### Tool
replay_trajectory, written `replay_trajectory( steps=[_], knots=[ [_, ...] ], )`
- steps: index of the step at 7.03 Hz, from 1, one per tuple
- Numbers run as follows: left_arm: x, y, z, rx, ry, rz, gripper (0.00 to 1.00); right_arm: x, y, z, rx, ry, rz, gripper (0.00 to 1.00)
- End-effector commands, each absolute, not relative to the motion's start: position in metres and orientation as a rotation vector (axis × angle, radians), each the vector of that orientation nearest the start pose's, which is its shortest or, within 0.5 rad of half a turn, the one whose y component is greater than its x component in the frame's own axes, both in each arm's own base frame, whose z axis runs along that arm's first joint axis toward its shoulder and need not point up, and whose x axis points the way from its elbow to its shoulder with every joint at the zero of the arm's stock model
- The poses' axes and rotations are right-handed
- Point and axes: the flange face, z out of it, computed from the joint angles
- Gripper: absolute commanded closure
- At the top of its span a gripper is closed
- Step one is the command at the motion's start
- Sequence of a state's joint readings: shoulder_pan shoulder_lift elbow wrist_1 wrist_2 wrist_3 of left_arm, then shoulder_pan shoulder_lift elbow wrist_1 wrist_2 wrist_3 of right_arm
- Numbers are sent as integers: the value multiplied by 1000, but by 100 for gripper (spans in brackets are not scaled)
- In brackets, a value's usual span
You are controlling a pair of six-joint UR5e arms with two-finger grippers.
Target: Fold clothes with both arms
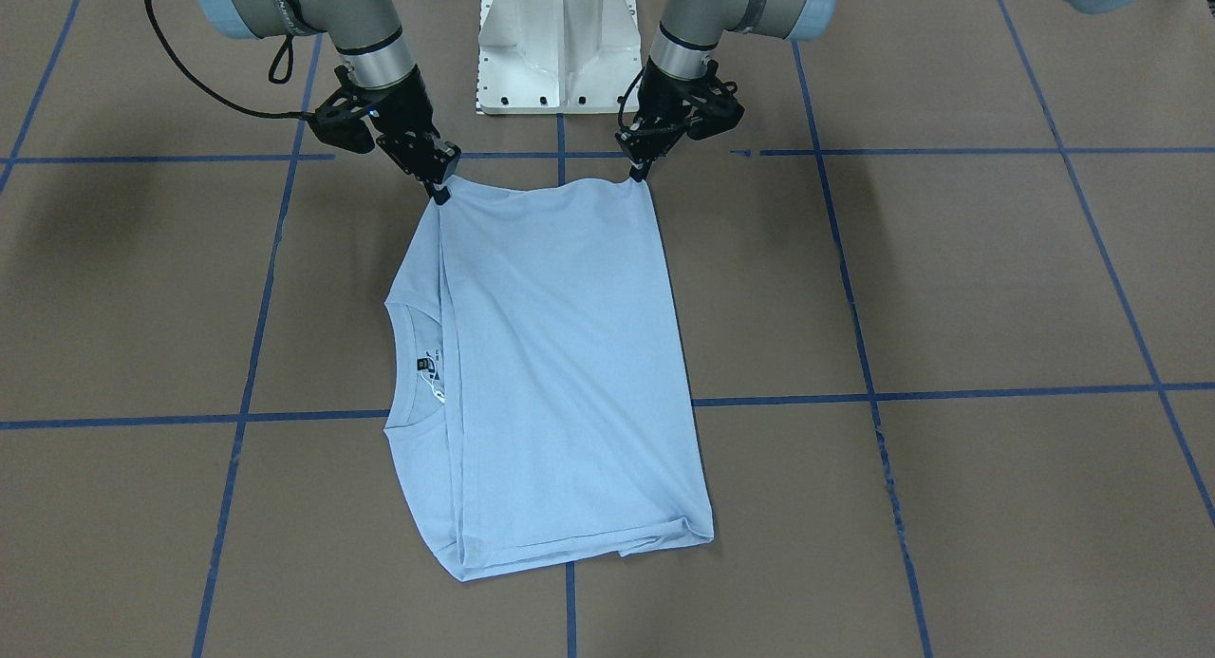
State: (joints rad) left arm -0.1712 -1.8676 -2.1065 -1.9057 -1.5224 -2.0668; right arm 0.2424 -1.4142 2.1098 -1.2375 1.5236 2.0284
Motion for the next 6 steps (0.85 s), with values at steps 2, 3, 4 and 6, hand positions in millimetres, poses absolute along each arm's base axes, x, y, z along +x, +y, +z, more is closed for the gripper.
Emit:
replay_trajectory(
  steps=[2,3,4,6],
  knots=[
    [427,-208,172,-229,1247,-575,100,-379,-223,250,-167,-1162,624,100],
    [416,-236,165,-190,1267,-627,100,-371,-239,242,-148,-1187,652,100],
    [404,-262,157,-141,1283,-666,100,-373,-257,234,-121,-1208,681,100],
    [404,-330,162,15,1244,-687,100,-398,-315,230,-63,-1200,763,100]
  ],
)
